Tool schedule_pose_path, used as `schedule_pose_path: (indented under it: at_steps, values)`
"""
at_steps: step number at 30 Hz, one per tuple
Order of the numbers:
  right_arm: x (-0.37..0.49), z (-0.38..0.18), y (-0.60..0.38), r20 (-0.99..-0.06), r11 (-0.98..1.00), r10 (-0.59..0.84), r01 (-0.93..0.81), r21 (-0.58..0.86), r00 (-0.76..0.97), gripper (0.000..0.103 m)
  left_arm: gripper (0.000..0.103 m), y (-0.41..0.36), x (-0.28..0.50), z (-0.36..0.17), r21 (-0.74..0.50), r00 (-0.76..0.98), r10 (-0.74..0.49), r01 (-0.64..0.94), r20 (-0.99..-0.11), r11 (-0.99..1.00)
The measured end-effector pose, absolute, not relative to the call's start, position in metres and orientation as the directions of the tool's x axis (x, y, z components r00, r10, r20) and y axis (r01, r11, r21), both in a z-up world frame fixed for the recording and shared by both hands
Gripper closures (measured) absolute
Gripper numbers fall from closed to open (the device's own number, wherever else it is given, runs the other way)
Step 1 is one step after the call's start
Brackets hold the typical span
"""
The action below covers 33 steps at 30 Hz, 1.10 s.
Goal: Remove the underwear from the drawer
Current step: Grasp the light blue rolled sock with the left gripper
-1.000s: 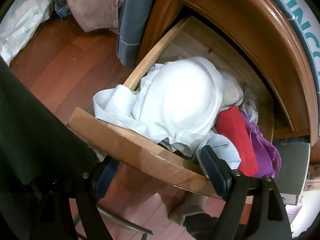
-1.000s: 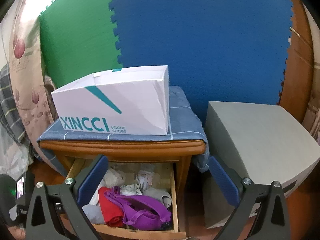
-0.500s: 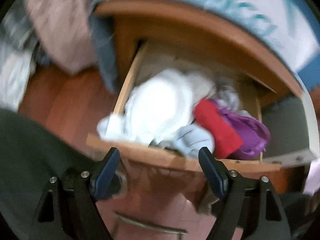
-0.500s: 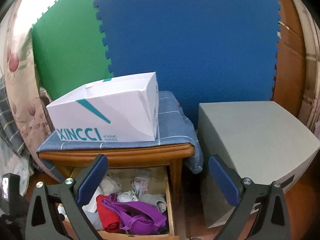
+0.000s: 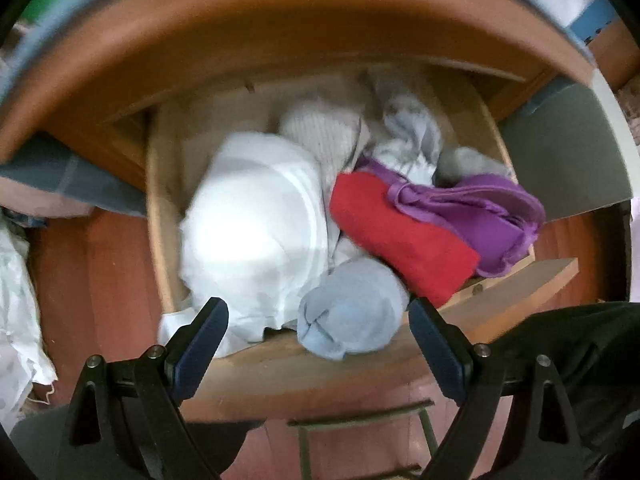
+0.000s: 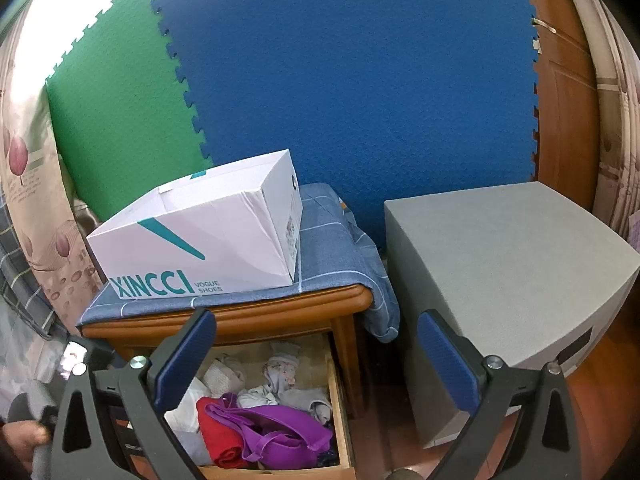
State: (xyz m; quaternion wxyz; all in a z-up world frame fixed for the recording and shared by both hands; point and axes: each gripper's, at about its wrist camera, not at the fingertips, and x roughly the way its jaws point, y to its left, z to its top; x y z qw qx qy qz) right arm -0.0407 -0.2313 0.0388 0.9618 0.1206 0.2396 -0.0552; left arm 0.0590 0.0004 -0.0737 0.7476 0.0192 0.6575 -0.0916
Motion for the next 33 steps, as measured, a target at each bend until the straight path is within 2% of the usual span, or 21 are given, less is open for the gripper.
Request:
schedule_pose_path:
  at_steps: [9, 10, 11, 12, 14, 17, 21, 26, 33]
  values:
    - [-0.038, 0.036, -0.233, -0.485, 0.964, -0.047, 0.168, 0.209, 0.873, 0.0, 0.012, -0.004, 0.068, -0.108, -0.13, 0.032, -0.139, 0.186, -0.99, 0.974]
    - [-0.038, 0.036, -0.233, -0.487, 0.964, -0.046, 0.166, 0.206, 0.872, 0.0, 0.021, -0.005, 0.067, -0.11, -0.143, 0.035, -0.152, 0.192, -0.988, 0.971]
    - [-0.038, 0.035, -0.232, -0.489, 0.965, -0.047, 0.165, 0.202, 0.871, 0.0, 0.046, -0.006, 0.066, -0.111, -0.172, 0.033, -0.182, 0.201, -0.983, 0.964]
    - [-0.037, 0.035, -0.232, -0.491, 0.966, -0.047, 0.165, 0.2, 0.87, 0.0, 0.063, -0.007, 0.065, -0.114, -0.236, 0.007, -0.242, 0.201, -0.97, 0.951]
    - [-0.037, 0.034, -0.231, -0.49, 0.967, -0.047, 0.163, 0.197, 0.871, 0.0, 0.072, -0.006, 0.064, -0.113, -0.246, 0.02, -0.253, 0.17, -0.967, 0.954]
    - [-0.037, 0.034, -0.232, -0.493, 0.967, -0.052, 0.166, 0.191, 0.869, 0.0, 0.076, -0.004, 0.059, -0.11, -0.23, 0.066, -0.245, 0.177, -0.967, 0.957]
    - [-0.035, 0.032, -0.238, -0.499, 0.962, -0.064, 0.187, 0.2, 0.864, 0.0, 0.077, 0.003, 0.038, -0.087, -0.207, 0.181, -0.234, 0.158, -0.955, 0.965]
    - [-0.033, 0.029, -0.245, -0.514, 0.947, -0.055, 0.207, 0.244, 0.856, 0.0, 0.077, 0.021, 0.006, -0.024, -0.263, 0.363, -0.293, 0.132, -0.884, 0.956]
    - [-0.032, 0.028, -0.24, -0.511, 0.956, -0.058, 0.196, 0.22, 0.858, 0.0, 0.077, 0.038, 0.0, 0.071, -0.286, 0.538, -0.336, 0.178, -0.773, 0.942]
